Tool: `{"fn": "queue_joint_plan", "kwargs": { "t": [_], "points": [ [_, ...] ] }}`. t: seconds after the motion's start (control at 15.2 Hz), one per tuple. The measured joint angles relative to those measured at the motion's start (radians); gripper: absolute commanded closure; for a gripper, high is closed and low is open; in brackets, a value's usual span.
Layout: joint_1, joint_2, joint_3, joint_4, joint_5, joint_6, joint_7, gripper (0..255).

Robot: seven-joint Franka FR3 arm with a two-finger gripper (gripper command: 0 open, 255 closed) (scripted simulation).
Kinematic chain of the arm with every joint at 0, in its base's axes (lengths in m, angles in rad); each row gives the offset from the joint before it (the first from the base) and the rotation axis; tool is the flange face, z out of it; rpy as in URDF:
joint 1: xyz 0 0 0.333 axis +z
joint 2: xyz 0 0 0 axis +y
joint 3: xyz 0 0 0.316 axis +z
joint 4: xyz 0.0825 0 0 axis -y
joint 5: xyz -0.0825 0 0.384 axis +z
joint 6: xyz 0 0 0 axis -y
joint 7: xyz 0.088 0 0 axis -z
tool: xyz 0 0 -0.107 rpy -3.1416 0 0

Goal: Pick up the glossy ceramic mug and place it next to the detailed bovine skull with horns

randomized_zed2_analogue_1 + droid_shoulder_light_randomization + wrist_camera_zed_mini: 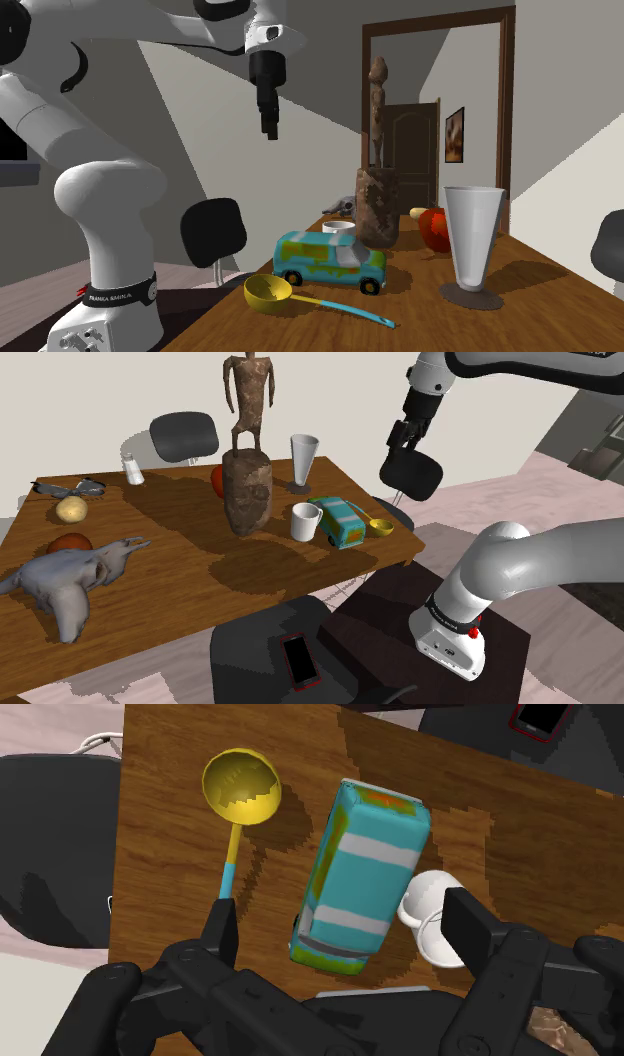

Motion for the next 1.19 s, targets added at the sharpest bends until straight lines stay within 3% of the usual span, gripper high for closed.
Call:
{"fn": "queue_joint_plan", "kwargs": {
  "t": [0.13, 0.53, 1.19],
  "points": [
    [0.002, 0.007, 0.007, -0.008, 0.004, 0.014, 0.009, 0],
    [0.026, 0.103, 0.079, -0.067, 0.046, 0.172, 0.105, 0],
    [0.055, 0.386, 0.216, -0.066, 0.075, 0.46, 0.29, 0]
  ]
}}
